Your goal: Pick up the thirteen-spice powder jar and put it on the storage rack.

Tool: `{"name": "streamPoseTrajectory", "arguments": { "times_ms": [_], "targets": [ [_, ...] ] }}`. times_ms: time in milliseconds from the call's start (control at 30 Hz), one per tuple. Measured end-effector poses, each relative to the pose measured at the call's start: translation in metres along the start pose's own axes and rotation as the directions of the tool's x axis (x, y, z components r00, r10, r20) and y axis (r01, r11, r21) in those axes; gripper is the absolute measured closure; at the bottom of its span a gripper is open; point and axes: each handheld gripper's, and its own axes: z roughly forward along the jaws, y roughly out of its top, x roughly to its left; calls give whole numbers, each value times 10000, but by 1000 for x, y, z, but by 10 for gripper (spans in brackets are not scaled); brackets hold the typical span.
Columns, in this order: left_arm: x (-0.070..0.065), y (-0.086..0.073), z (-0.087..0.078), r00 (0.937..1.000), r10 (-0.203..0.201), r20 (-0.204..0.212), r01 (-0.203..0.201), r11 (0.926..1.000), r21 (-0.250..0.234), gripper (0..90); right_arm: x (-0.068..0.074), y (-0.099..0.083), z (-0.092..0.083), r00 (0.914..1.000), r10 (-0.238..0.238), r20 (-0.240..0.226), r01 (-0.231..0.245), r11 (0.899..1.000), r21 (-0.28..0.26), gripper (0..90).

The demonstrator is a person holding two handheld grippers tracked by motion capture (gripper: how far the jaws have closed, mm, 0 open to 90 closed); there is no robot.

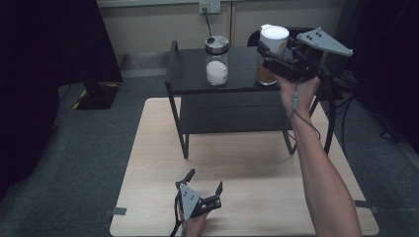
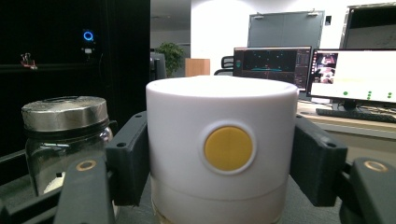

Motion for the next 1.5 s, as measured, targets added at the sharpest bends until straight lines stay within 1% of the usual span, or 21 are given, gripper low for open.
{"name": "streamPoseTrajectory", "arguments": {
  "times_ms": [333, 367, 400, 467, 500, 567, 600, 667, 733, 800, 867, 967, 1000, 1067, 1167, 1300, 1367, 1433, 1500],
  "targets": [
    [0, 0, 0, 10000, 3, -4, -3, 10000, 5, 12, -2, 1, 0, 10000, -21, -65, 21, 10000, 28, 296],
    [0, 0, 0, 10000, 3, -7, -3, 10000, 1, 12, -2, 0, 0, 10000, 25, -92, -24, 10000, 30, 273],
    [0, 0, 0, 10000, 5, -4, -5, 10000, -1, 12, -4, 0, 1, 9997, 100, -218, -99, 9999, 53, 211],
    [0, 0, 0, 10000, 1, -7, -1, 10000, 3, 12, -3, -1, 2, 9999, 101, -114, -100, 9999, 55, 131],
    [0, 0, 0, 10000, -4, -7, 4, 10000, -1, 12, -3, -2, 3, 9998, 132, -148, -133, 9999, -13, 78],
    [0, 0, 0, 10000, 1, -4, -1, 10000, -11, 12, -1, -4, 3, 9999, 109, -63, -109, 9999, -94, 34],
    [0, 0, 0, 10000, -2, -8, 2, 10000, -9, 12, -1, -5, 3, 9999, 108, -127, -109, 9998, -146, 4],
    [0, 0, 0, 10000, -11, -1, 11, 10000, -2, 12, 0, -6, 3, 9999, 136, -83, -137, 9998, -129, 0],
    [0, 0, 0, 10000, -14, -2, 14, 10000, -6, 11, -4, -8, 2, 9993, 248, -282, -253, 9995, -190, 0],
    [0, 0, 0, 10000, -37, -3, 37, 10000, -25, 11, -4, -8, -1, 9992, 291, -285, -297, 9993, -213, 0],
    [0, 0, 0, 10000, -25, -2, 25, 10000, -10, 11, -4, -8, -4, 9995, 157, -289, -163, 9996, -212, 0],
    [0, 0, 0, 10000, -19, 2, 19, 10000, 1, 11, -6, -10, -9, 9991, 31, -418, -44, 9995, -306, 0],
    [0, 0, 0, 10000, -19, 1, 19, 10000, -1, 10, -7, -10, -11, 9986, -6, -523, -10, 9995, -301, 0],
    [0, 0, 0, 10000, -14, -2, 14, 10000, -1, 11, -6, -11, -13, 9981, -256, -557, 236, 9991, -350, 0],
    [0, 0, 0, 10000, -10, -3, 10, 10000, 0, 10, -4, -15, -20, 9981, -244, -574, 210, 9981, -579, 0],
    [0, 0, 0, 10000, -12, -2, 12, 10000, -1, 10, -3, -20, -29, 9979, -191, -624, 146, 9973, -717, 0],
    [0, 0, 0, 10000, -11, -2, 11, 10000, 0, 10, -3, -21, -33, 9975, -207, -681, 163, 9977, -653, 0],
    [0, 0, 0, 10000, -12, -3, 12, 10000, 0, 10, -1, -23, -36, 9972, -305, -688, 258, 9974, -673, 0],
    [0, 0, 0, 10000, -13, -2, 13, 10000, 0, 10, 0, -26, -39, 9968, -268, -749, 211, 9969, -762, 0]
  ]
}}
